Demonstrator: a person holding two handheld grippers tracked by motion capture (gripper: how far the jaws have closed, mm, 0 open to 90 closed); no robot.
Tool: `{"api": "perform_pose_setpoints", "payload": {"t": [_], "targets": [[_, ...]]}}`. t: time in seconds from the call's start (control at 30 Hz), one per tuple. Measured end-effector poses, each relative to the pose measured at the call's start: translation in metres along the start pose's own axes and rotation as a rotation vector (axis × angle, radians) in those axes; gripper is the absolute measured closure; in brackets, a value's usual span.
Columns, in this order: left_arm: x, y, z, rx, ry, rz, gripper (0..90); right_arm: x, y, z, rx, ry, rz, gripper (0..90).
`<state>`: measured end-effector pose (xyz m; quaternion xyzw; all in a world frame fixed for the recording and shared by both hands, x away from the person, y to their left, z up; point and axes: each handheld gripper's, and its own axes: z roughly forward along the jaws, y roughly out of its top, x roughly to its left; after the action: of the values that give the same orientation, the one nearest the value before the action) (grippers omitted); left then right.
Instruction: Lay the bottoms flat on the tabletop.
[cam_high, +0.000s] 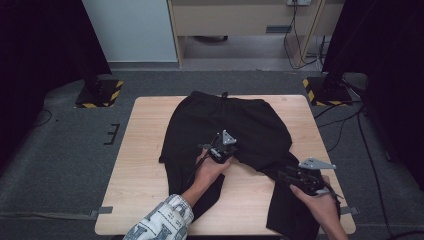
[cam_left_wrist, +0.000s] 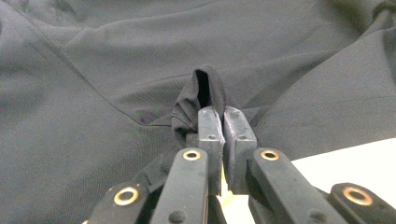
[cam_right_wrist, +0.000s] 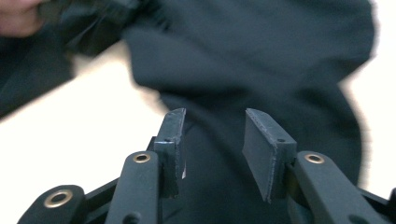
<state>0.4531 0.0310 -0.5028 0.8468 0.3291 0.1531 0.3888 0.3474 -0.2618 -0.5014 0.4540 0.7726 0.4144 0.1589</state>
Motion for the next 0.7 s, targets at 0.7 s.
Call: {"api": "perform_pose_setpoints", "payload": {"t": [0.7], "targets": [[-0.012,-0.014,-0.023,-0.017,-0.057,0.039,86.1,0.039,-0.037,-0.019,0.158,0.171,-0.119,80.7]]}}
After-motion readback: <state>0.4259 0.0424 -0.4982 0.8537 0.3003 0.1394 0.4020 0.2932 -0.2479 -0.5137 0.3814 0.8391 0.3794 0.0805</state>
